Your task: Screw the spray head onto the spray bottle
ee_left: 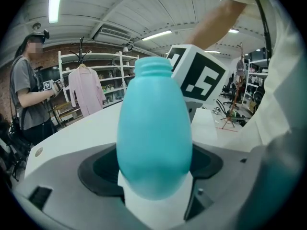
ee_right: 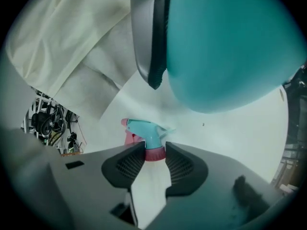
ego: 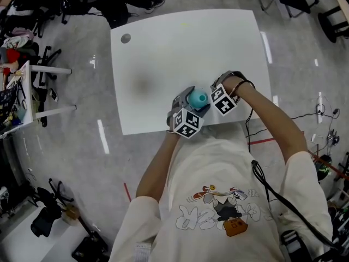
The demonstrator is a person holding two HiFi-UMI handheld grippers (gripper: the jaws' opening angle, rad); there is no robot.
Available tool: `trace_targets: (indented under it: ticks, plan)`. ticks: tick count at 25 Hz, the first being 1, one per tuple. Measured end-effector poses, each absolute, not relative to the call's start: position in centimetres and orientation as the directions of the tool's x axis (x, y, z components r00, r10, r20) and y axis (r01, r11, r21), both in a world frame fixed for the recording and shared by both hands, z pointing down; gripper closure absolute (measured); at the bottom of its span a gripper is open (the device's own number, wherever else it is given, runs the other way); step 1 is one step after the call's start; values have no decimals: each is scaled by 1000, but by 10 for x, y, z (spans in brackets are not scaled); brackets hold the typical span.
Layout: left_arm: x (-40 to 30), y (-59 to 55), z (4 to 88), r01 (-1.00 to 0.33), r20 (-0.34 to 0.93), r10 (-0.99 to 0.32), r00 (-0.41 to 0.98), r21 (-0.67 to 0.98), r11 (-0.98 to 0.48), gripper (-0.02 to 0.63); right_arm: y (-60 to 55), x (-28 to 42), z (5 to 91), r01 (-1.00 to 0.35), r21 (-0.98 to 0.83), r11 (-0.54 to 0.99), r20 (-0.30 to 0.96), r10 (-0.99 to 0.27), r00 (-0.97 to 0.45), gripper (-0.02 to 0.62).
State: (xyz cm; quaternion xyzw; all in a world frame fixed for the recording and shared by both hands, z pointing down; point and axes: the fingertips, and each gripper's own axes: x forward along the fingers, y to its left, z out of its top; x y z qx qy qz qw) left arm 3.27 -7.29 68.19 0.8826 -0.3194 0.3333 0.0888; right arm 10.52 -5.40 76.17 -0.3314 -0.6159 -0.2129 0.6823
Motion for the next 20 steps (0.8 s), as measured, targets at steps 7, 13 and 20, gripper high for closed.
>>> trace_targets:
  ticks: [7,13,20]
  plan:
    - [25,-79,682,-635,653,-505,565,-47,-771,199,-65,91,735,555,-134,821,985,174,-19,460]
    - [7,-95,691,-697,682,-521,514,-23,-717,199,-130,78,668,365,31,930,972,57,-227,460]
    - [13,-112,696,-728,711,-498,497,28,-685,199,-194,42,554,100,205,974,838,-122,-532,460]
